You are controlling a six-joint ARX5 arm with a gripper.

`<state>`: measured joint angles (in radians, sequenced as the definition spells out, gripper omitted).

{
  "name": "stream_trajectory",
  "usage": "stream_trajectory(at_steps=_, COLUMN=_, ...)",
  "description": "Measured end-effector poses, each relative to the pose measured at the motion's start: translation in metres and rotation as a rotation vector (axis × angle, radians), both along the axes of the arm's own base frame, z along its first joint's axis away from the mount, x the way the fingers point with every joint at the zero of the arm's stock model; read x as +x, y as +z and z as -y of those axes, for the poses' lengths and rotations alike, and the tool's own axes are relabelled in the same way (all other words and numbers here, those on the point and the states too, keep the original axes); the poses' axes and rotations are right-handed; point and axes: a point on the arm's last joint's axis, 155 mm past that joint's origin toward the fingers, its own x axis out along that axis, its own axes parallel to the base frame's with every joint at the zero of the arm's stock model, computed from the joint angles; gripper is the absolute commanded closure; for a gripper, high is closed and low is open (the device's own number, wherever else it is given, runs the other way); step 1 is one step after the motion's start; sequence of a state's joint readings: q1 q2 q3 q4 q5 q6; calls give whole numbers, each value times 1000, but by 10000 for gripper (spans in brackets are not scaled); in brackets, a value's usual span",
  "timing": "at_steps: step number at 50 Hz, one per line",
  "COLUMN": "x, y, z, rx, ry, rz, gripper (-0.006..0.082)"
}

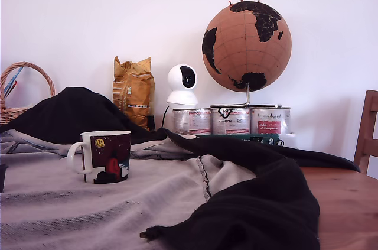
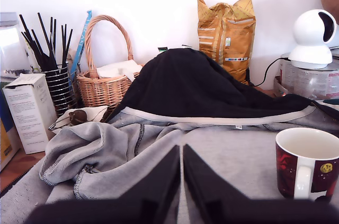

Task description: Pick the grey coffee capsule and place it inside the red coffee cup

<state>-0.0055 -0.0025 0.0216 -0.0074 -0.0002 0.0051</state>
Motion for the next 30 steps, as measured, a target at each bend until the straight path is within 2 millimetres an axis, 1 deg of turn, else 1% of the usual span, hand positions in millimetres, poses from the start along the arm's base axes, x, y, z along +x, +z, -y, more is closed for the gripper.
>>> stream_trajectory(at_steps=2, x=0, y=-2, z=2, rx=-16, ry=-12, rz=-7, gripper=791)
stream_trajectory(at_steps=3, x=-1, y=-4, z=5, rx=-52, ry=-35, rz=-24, gripper=791)
stream_trajectory(at_steps=6, x=-2, y=-17, z=8, rx=-157, ry=-55, rz=-90, gripper=791)
stream_trajectory(at_steps=9, x=-3, y=-27, z=10, rx=-199, ry=-61, rz=-131, gripper=791)
stream_trajectory(at_steps=15, x=-4, y=-26, z=18, rx=-246, ry=-103, rz=-136, gripper=788)
stream_trajectory(at_steps=20, x=-4, y=-26, z=22, rx=-271, ry=-125, rz=-140, gripper=747)
stream_trajectory(at_steps=24, x=-4, y=-28, z=22, rx=-275, ry=-124, rz=-147, gripper=694)
stream_trajectory(at_steps=26, x=-3, y=-31, z=22, rx=-276, ry=-120, rz=-162, gripper=651)
stream_trajectory(at_steps=28, x=-2, y=-37, z=20, rx=-278, ry=-110, rz=-186, gripper=575)
stream_trajectory(at_steps=30, x=-1, y=-44, z=19, rx=-280, ry=-98, rz=-213, gripper=467)
